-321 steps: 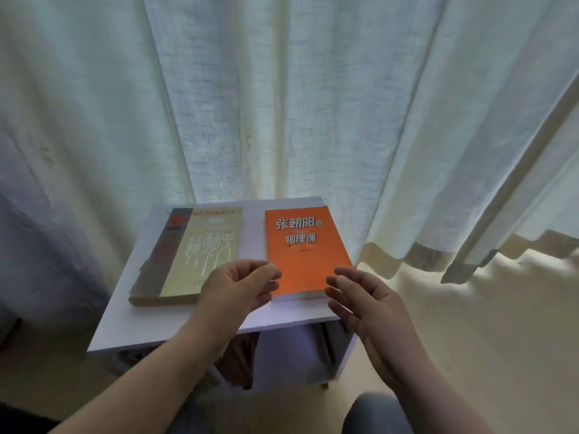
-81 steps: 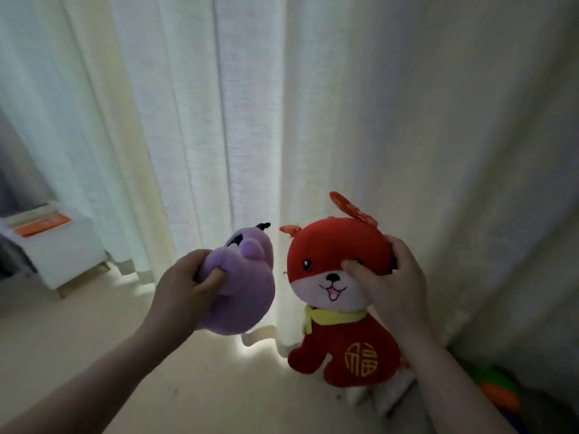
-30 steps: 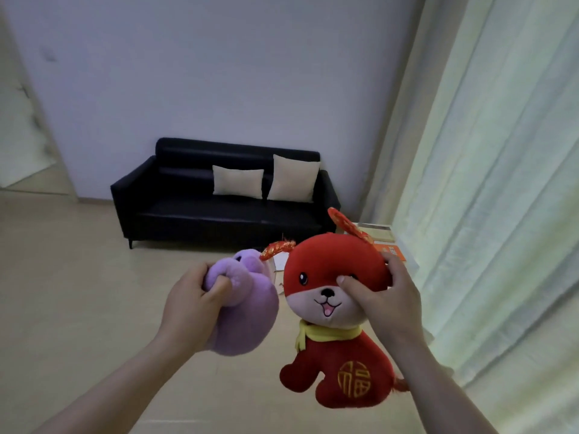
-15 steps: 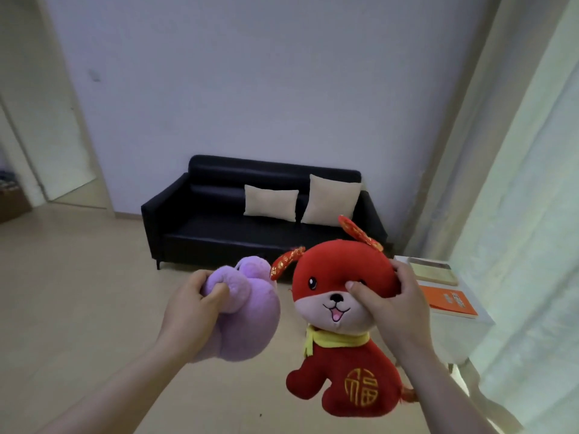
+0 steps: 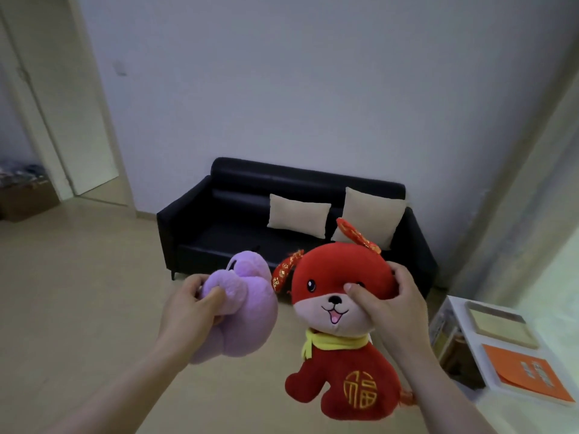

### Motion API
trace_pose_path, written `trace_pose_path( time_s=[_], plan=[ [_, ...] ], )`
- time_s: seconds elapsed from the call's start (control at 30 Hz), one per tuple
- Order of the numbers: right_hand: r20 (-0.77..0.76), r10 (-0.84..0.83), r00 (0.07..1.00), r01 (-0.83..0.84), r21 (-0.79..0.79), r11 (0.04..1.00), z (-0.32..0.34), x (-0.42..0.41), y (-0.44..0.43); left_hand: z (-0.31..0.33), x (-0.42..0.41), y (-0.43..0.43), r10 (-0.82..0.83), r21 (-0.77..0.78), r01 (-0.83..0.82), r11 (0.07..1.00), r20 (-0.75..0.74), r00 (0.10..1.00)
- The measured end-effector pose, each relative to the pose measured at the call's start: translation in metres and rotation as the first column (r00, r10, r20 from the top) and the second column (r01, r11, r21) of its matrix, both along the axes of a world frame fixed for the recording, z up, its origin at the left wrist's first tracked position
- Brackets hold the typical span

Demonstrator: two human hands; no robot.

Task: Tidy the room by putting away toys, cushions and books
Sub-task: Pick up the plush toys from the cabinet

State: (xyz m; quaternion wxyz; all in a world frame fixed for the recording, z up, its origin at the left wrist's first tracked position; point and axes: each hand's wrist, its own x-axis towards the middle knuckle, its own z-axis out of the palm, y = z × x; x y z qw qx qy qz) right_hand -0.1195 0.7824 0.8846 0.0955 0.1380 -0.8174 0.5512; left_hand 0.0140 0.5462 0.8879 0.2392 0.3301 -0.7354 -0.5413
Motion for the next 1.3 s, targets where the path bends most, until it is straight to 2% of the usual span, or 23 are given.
trace_pose_path(
  time_s=[0.2, 0.43, 0.57, 0.7, 0.93, 1.13, 1.3],
  plan=[
    [0.029, -0.008, 1.000, 0.008, -0.013, 1.000, -0.012, -0.084, -0.090, -0.018, -0.084, -0.088, 0.050, 0.076, -0.049, 0.996, -0.013, 0.999],
    [0.063, -0.010, 0.998, 0.011, -0.002, 1.000, -0.008, -0.176, -0.206, -0.015, -0.179, -0.208, 0.003, 0.070, -0.002, 0.998, -0.013, 1.000],
    [0.082, -0.017, 0.996, 0.018, -0.014, 1.000, -0.012, -0.227, -0.248, -0.024, -0.233, -0.258, 0.031, 0.162, -0.029, 0.986, -0.012, 0.999],
    [0.095, -0.022, 0.995, 0.025, -0.031, 0.999, -0.021, -0.288, -0.289, -0.030, -0.295, -0.300, 0.065, 0.188, -0.059, 0.980, -0.025, 0.998],
    [0.157, 0.030, 0.987, -0.017, -0.083, 0.996, -0.032, -0.399, -0.344, -0.034, -0.393, -0.351, 0.098, 0.106, -0.097, 0.990, 0.005, 0.995],
    [0.196, 0.077, 0.978, -0.070, -0.045, 0.997, -0.037, -0.485, -0.397, -0.031, -0.459, -0.393, 0.148, 0.072, -0.152, 0.986, 0.061, 0.987],
    [0.214, 0.071, 0.974, -0.063, -0.042, 0.997, -0.041, -0.533, -0.445, -0.045, -0.502, -0.441, 0.190, -0.028, -0.189, 0.982, 0.092, 0.977]
  ],
)
